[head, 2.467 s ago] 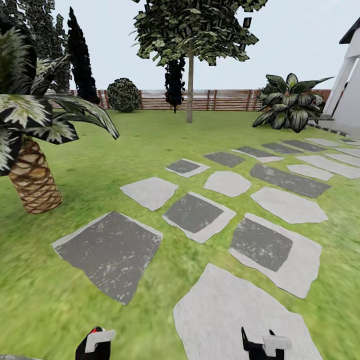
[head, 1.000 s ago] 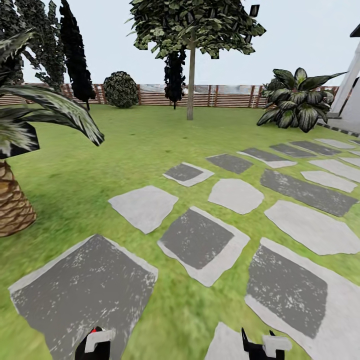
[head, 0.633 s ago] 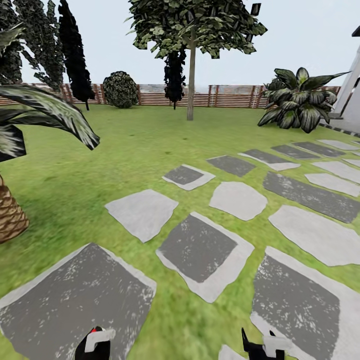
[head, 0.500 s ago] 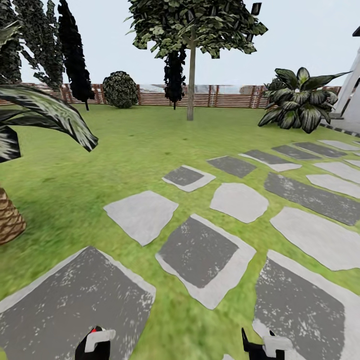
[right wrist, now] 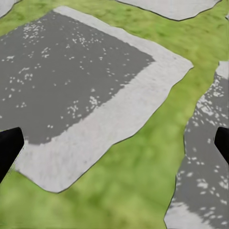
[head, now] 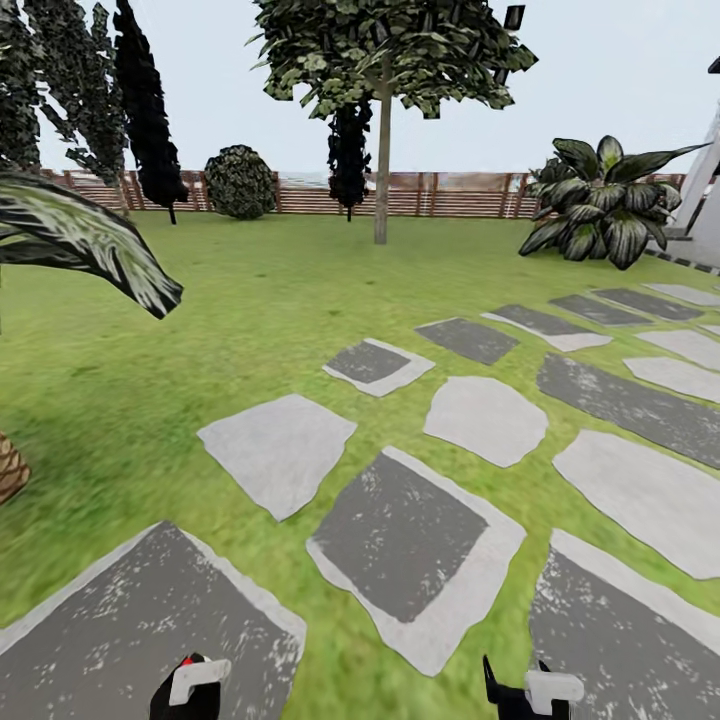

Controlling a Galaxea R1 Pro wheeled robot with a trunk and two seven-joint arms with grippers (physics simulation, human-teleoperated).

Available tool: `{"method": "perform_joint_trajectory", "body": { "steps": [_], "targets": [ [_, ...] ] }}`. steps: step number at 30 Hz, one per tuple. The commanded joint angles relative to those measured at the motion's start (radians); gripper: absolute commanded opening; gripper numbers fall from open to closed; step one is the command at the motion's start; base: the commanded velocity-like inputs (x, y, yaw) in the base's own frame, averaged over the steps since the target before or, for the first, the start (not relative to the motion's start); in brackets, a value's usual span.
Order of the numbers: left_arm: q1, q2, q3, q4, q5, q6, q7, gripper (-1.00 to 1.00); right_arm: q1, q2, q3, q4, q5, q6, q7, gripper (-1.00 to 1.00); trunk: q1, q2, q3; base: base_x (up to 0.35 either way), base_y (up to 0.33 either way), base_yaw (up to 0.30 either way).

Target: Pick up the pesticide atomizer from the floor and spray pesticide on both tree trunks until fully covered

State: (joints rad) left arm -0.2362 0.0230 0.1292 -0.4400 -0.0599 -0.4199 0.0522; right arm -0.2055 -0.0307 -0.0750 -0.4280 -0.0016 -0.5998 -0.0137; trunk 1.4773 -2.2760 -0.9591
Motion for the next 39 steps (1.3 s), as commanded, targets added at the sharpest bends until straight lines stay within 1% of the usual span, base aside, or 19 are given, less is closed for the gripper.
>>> {"method": "perform_joint_trajectory", "body": {
  "steps": [1,39],
  "targets": [
    [0.000,0.000,0.000,0.002,0.000,0.000,0.000,-1.00,0.000,0.000,0.000,0.000,0.000,0.000,0.000,1.00,0.000,0.000,0.000,0.339,0.000,0.000],
    [0.000,0.000,0.000,0.003,0.000,0.001,0.000,-1.00,0.000,0.000,0.000,-0.005,-0.001,0.000,0.001,1.00,0.000,0.000,0.000,0.339,0.000,0.000]
  ]
}}
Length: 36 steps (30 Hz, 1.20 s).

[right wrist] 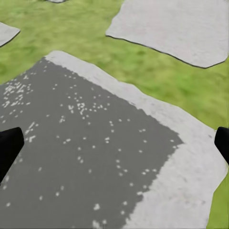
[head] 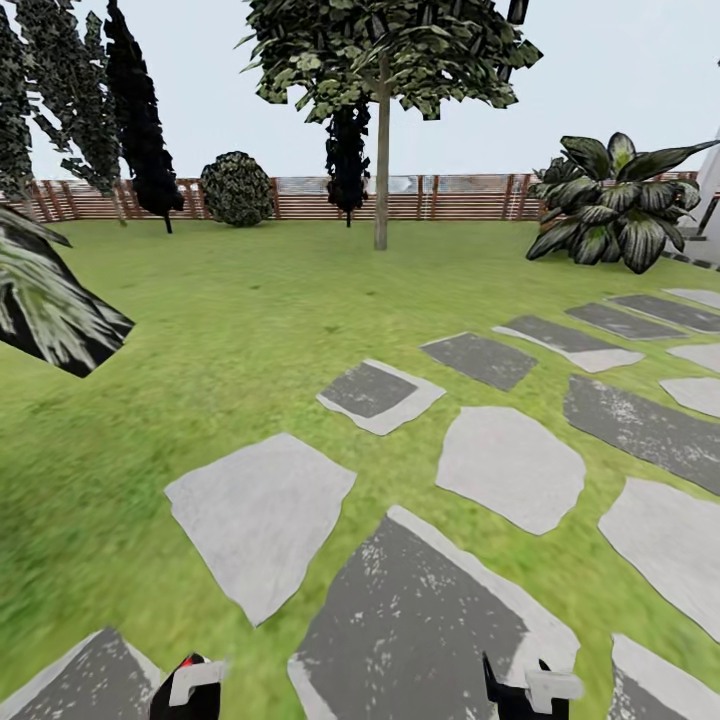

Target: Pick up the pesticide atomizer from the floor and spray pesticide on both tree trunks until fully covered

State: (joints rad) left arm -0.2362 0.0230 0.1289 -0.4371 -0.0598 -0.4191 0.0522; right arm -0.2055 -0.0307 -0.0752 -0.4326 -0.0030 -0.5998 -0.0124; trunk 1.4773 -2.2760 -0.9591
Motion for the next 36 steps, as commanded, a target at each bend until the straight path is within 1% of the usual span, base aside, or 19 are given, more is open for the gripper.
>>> {"method": "perform_joint_trajectory", "body": {
  "steps": [1,36],
  "targets": [
    [0.000,0.000,0.000,0.000,0.000,0.000,0.000,-1.00,0.000,0.000,0.000,0.000,0.000,0.000,0.000,1.00,0.000,0.000,0.000,0.339,0.000,0.000],
    [0.000,0.000,0.002,0.000,0.000,0.000,0.000,-1.00,0.000,0.000,0.000,0.002,0.000,0.000,0.000,1.00,0.000,0.000,0.000,0.339,0.000,0.000]
  ]
}}
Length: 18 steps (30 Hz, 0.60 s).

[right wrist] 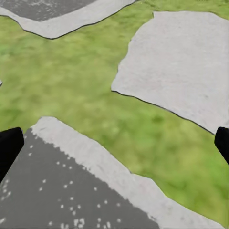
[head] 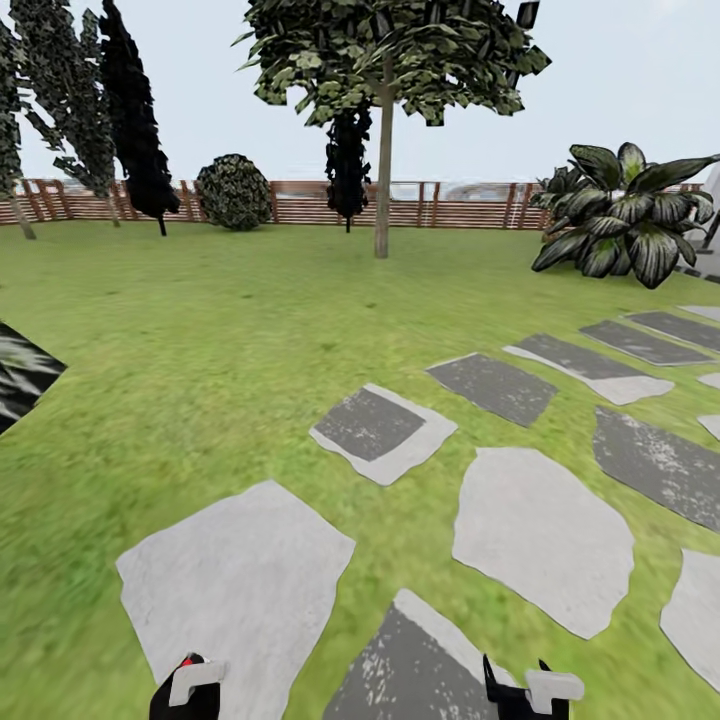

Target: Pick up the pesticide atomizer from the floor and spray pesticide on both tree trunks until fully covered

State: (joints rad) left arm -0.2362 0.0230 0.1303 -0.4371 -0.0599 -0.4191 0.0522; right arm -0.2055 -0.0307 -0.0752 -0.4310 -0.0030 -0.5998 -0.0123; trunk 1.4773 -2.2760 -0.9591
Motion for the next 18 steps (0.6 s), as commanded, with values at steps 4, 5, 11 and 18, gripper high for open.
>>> {"method": "perform_joint_trajectory", "body": {
  "steps": [4,5,11,18],
  "targets": [
    [0.000,0.000,0.000,0.000,0.000,0.000,0.000,-1.00,0.000,0.000,0.000,0.000,0.000,0.000,0.000,1.00,0.000,0.000,0.000,0.339,0.000,0.000],
    [0.000,0.000,0.000,0.000,0.000,0.000,0.000,-1.00,0.000,0.000,0.000,0.000,0.000,0.000,0.000,1.00,0.000,0.000,0.000,0.339,0.000,0.000],
    [0.000,0.000,0.000,-0.004,0.000,0.000,0.000,-1.00,0.000,0.000,0.001,0.000,0.000,0.000,0.000,1.00,0.000,0.000,0.000,0.339,0.000,0.000],
    [0.000,0.000,0.000,0.000,0.000,0.000,0.000,-1.00,0.000,0.000,0.001,0.000,0.000,0.000,0.000,1.00,0.000,0.000,0.000,0.339,0.000,0.000]
  ]
}}
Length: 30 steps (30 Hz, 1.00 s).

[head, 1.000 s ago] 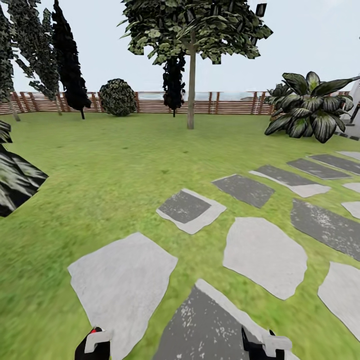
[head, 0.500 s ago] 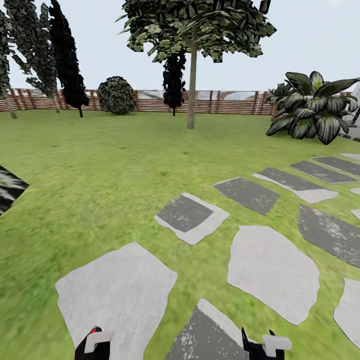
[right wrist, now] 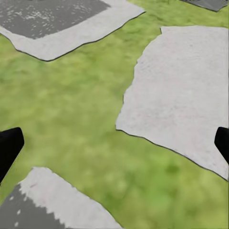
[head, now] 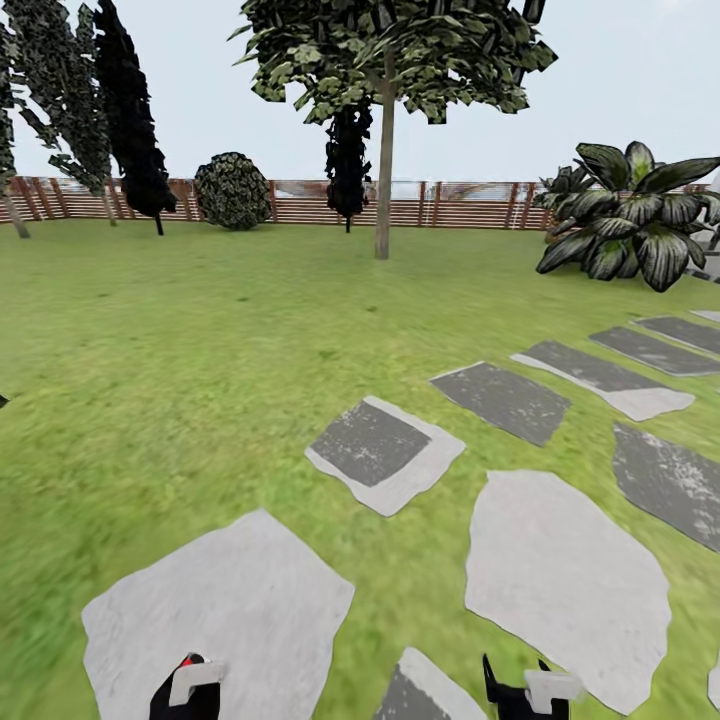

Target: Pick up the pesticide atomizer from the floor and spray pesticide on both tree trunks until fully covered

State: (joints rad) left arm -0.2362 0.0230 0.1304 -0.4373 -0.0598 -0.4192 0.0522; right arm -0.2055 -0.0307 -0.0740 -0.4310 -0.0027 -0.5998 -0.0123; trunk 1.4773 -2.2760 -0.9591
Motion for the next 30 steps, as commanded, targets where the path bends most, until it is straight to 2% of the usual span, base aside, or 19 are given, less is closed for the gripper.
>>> {"method": "perform_joint_trajectory", "body": {
  "steps": [1,30],
  "targets": [
    [0.000,0.000,0.000,0.000,0.000,0.000,0.000,-1.00,0.000,0.000,0.000,0.000,0.000,0.000,0.000,1.00,0.000,0.000,0.000,0.339,0.000,0.000],
    [0.000,0.000,0.000,0.004,0.001,0.000,0.000,-1.00,0.000,0.000,0.000,0.003,0.000,0.000,0.000,1.00,0.000,0.000,0.000,0.339,0.000,0.000]
  ]
}}
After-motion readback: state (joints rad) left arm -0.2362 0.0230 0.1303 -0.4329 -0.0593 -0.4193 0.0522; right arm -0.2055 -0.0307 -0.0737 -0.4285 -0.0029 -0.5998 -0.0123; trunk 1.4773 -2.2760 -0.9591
